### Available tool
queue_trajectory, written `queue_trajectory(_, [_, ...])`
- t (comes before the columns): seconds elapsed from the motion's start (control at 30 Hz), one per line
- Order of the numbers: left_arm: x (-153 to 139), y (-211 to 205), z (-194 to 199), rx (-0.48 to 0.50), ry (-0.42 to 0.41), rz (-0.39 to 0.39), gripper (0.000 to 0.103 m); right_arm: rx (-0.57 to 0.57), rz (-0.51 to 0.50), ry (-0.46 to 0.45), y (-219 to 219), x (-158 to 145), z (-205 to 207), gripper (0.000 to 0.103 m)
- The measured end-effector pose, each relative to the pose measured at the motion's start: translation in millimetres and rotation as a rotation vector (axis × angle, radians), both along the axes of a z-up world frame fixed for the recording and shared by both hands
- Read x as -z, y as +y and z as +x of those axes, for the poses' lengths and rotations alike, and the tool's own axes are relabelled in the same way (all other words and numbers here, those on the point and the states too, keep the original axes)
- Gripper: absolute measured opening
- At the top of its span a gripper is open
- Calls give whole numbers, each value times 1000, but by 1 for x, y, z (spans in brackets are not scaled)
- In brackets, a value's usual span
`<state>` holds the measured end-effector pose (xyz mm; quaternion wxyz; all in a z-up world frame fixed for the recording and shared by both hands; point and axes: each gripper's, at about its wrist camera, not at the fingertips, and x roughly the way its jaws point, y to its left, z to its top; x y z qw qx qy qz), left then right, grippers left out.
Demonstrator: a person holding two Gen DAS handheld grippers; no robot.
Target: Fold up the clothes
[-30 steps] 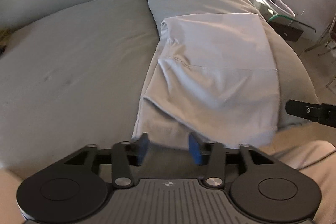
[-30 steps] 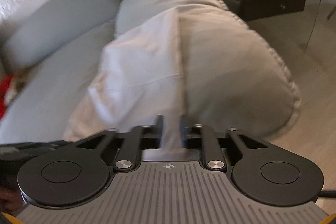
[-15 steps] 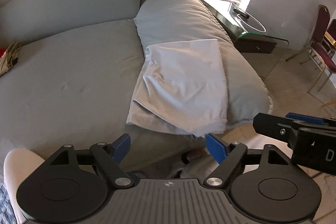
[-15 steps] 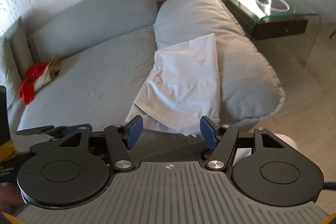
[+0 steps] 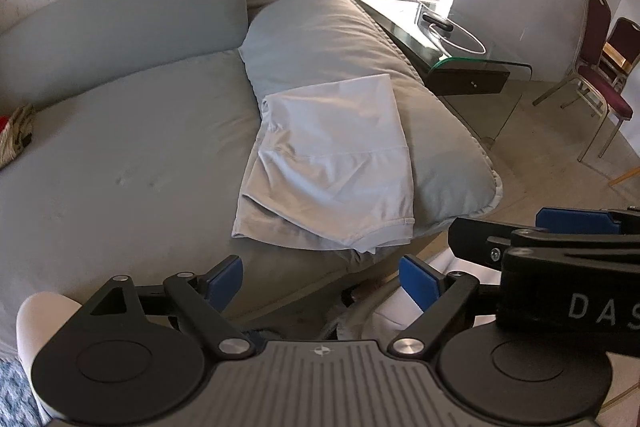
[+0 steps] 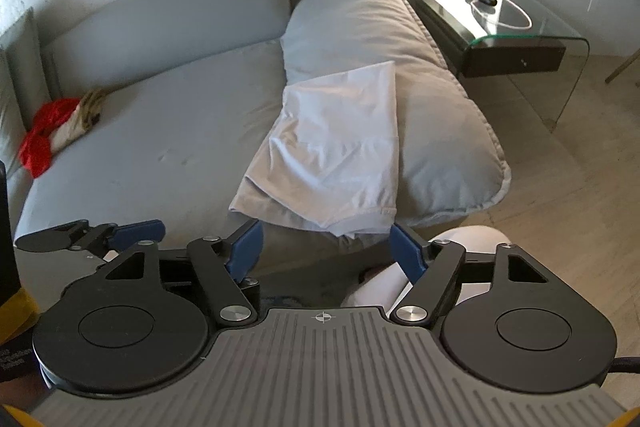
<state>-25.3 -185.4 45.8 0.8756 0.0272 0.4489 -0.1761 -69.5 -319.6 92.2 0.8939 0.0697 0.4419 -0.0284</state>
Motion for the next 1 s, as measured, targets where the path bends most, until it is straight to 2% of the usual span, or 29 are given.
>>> queue_trajectory(0.23, [6, 2, 9, -11, 28, -1, 91, -4, -5, 26, -1, 6, 12, 78])
queue_trajectory(0.63, [13, -1, 17, -27, 46, 46, 92, 13, -20, 55, -9, 15, 22, 78])
queue_trajectory(1.0, [17, -2, 20, -21, 64, 32, 94, 10, -10, 73, -12, 22, 28, 79])
